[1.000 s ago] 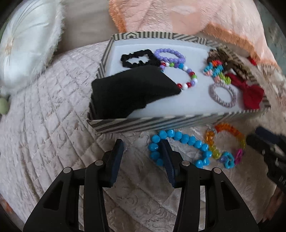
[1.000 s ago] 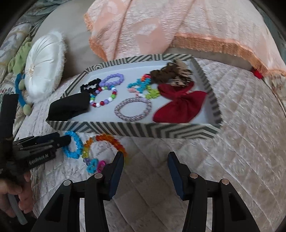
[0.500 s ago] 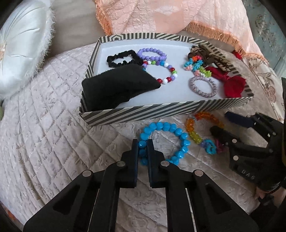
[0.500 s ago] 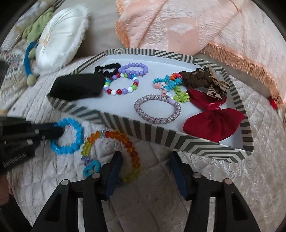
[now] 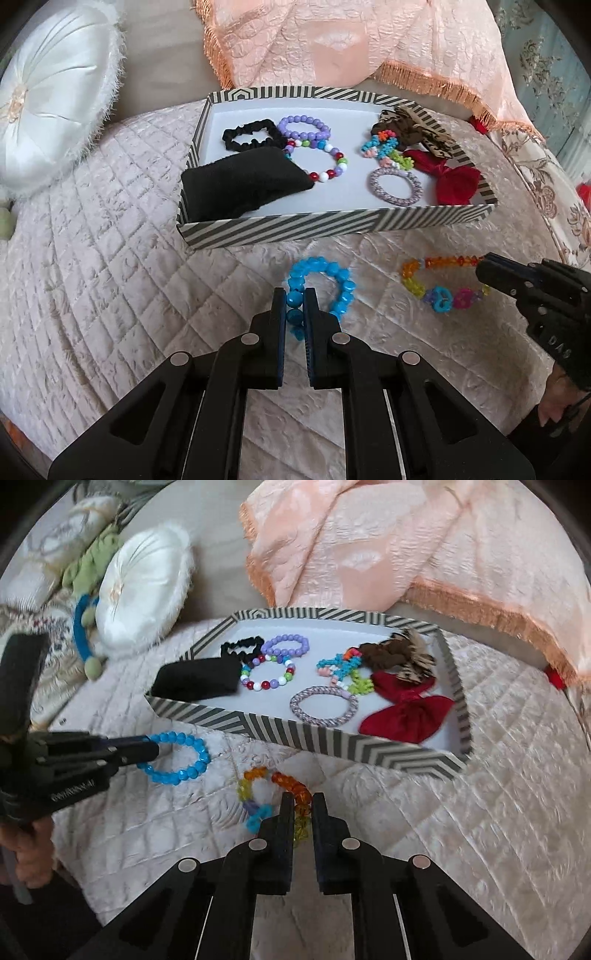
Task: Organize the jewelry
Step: 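Grasp blue bead bracelet with left tool while right grasps orange bead bracelet, then lift blue bracelet with left tool while right lifts orange bead bracelet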
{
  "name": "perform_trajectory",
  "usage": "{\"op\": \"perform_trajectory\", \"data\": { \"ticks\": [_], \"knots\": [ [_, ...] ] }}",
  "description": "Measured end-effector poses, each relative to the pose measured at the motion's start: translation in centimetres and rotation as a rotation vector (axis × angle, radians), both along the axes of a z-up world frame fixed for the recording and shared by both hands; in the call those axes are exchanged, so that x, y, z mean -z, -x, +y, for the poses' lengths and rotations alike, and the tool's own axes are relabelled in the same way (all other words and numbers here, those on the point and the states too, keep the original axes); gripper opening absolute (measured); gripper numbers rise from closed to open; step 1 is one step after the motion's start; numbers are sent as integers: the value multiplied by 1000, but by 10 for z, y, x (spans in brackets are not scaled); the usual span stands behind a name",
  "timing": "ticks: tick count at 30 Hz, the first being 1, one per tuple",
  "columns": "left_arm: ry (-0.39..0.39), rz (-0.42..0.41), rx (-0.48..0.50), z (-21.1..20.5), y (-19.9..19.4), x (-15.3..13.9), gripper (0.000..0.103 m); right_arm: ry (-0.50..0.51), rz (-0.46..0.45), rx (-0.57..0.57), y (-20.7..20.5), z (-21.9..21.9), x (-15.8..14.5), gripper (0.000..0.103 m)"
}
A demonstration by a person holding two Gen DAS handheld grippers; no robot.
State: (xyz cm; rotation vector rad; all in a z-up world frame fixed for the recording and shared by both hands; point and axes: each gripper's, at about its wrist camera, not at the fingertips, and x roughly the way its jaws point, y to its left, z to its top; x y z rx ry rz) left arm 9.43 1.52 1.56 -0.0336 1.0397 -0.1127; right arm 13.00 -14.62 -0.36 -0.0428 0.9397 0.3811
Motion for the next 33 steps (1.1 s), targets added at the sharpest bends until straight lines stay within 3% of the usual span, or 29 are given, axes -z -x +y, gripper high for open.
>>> {"op": "perform_trajectory", "data": {
  "ticks": [5,10,21,33],
  "knots": [
    [-4,-21,-11,-5,3,-7,7,-133,14,49,5,-18,-11,8],
    [5,-33,-15,-8,1,-12,7,-172,-45,40,8,-13,-27,8],
    [-38,-41,-28,-14,-1,-8,8,-77,-3,44,-3,6,-7,8],
    [-56,-60,-44,-13,1,-11,8,-8,-20,66,-3,7,-6,8]
  ]
}}
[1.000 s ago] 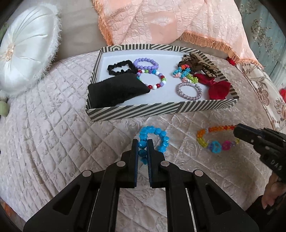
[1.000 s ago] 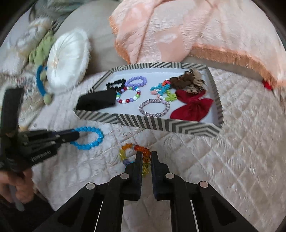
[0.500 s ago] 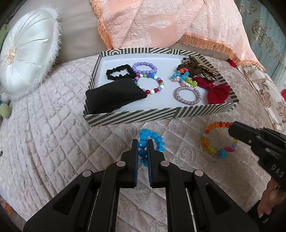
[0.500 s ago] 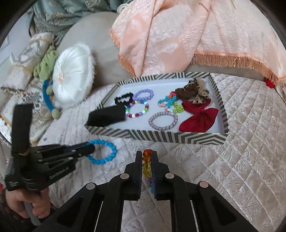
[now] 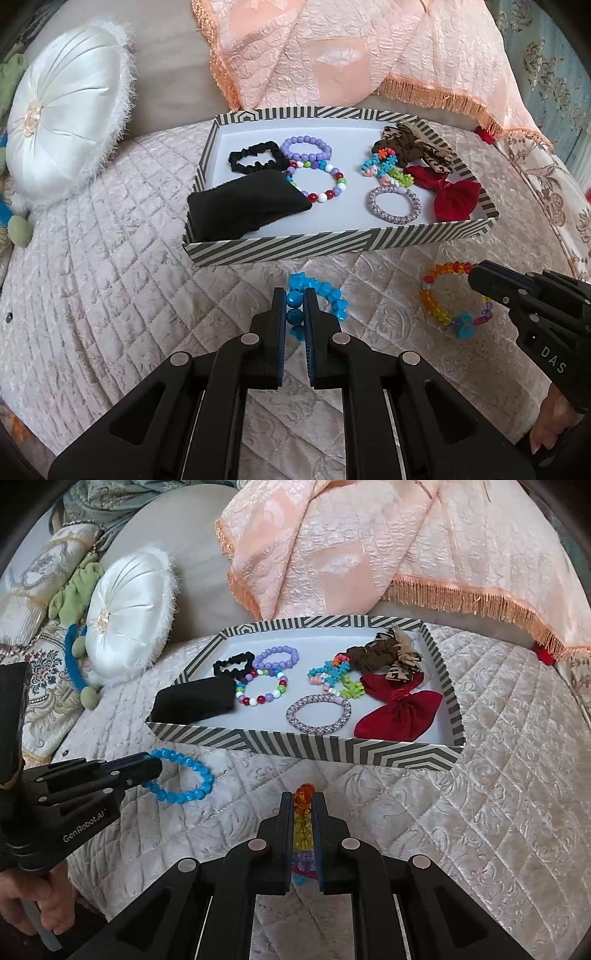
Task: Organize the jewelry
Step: 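Lift blue bracelet with left tool while right lifts orange bead bracelet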
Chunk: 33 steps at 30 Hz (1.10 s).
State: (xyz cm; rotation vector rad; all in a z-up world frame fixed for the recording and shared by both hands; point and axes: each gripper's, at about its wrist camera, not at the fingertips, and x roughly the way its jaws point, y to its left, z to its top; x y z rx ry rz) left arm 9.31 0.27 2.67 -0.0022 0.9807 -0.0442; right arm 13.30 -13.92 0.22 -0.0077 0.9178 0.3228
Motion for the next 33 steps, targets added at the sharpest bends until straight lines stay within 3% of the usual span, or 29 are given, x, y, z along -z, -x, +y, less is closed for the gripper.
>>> {"op": "perform_trajectory", "data": {
  "ticks": [33],
  "knots": [
    [-27,-24,-21,1,1,-2,8,49,-51,67,0,-5,-7,8]
  ]
}}
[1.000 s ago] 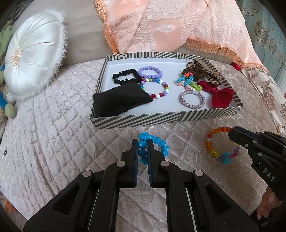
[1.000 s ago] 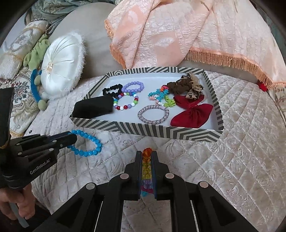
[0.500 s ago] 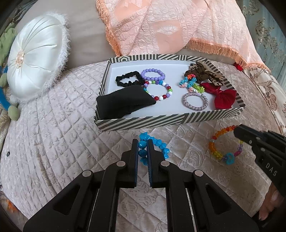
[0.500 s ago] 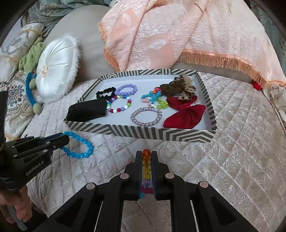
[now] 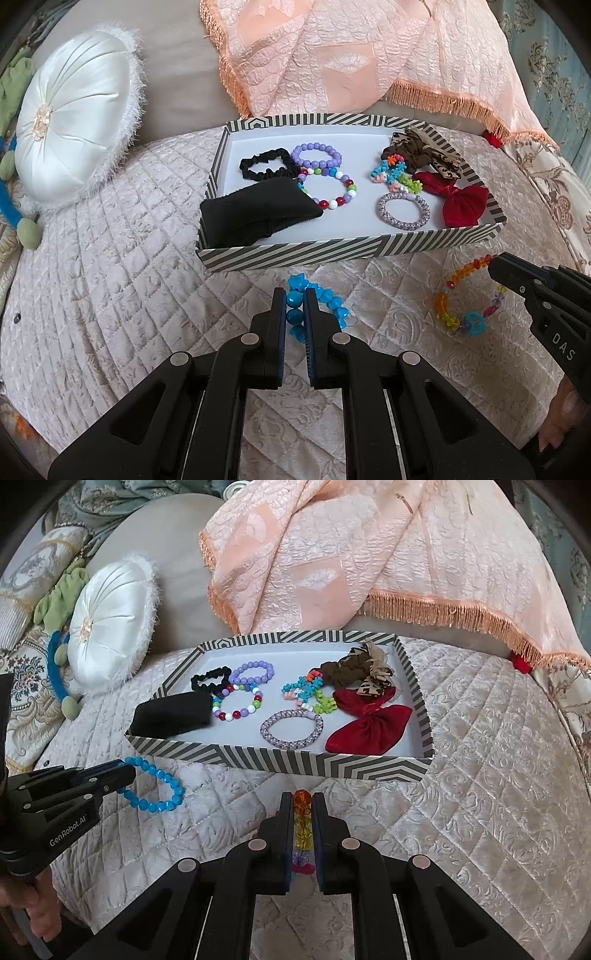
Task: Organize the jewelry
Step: 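Lift blue bracelet with left tool while right lifts orange bead bracelet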
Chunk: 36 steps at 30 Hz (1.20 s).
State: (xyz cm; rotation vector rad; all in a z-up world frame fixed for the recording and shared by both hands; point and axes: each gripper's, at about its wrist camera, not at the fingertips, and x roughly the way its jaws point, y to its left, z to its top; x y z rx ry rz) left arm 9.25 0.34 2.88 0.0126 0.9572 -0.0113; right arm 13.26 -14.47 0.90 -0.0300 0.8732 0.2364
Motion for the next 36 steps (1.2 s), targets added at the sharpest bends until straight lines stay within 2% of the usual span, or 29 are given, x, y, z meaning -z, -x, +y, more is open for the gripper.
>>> {"op": "perform_trajectory", "data": {
  "ticks": [36],
  "knots": [
    [1,1,-1,-1,1,1,8,17,-7,2,0,0,-1,8]
  ]
}}
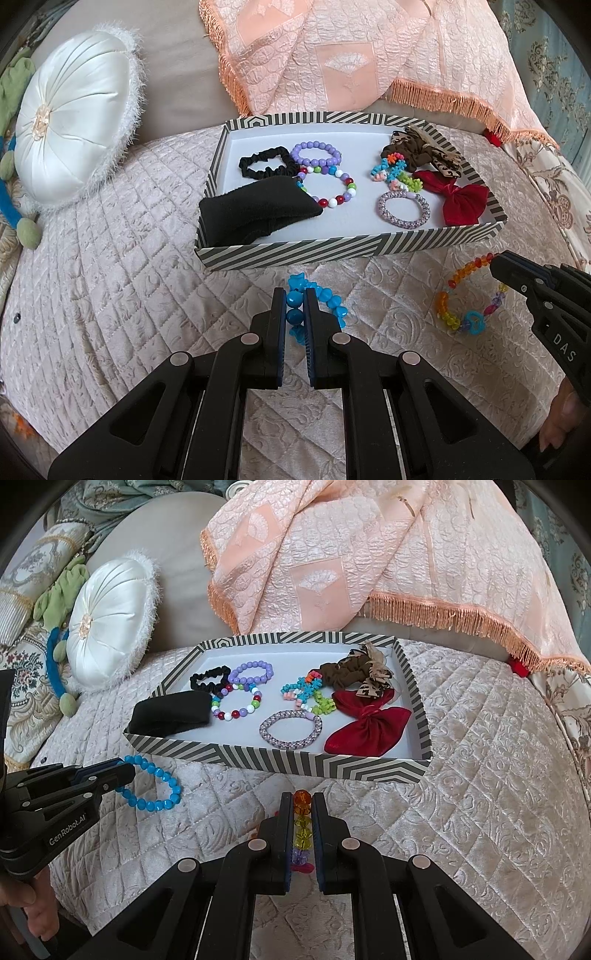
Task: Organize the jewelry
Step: 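Lift blue bracelet with left tool while right lifts orange bead bracelet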
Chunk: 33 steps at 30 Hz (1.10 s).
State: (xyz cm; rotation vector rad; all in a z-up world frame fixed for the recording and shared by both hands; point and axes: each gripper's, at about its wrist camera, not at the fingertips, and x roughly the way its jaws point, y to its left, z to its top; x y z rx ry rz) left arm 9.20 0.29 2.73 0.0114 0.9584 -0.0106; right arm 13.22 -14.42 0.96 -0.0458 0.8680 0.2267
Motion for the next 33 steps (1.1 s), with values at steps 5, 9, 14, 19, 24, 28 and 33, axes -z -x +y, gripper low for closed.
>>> {"op": "perform_trajectory", "data": {
  "ticks": [5,9,14,19,24,28,33],
  "knots": [
    [0,1,0,0,0,0,8,0,0,0,0,0,0,8],
    [1,2,0,0,0,1,8,2,-1,0,0,1,0,8],
    [1,2,0,0,0,1,8,2,-4,0,0,1,-1,8],
    [1,4,1,0,0,2,8,3,-4,-1,0,1,-1,8],
    [-1,5,1,0,0,4,8,4,-4,-1,0,1,-1,8],
    [-1,6,2,0,0,5,8,4,-4,-1,0,2,0,8],
    [-1,6,2,-1,0,5,8,4,-4,-1,0,2,0,8]
  ]
}}
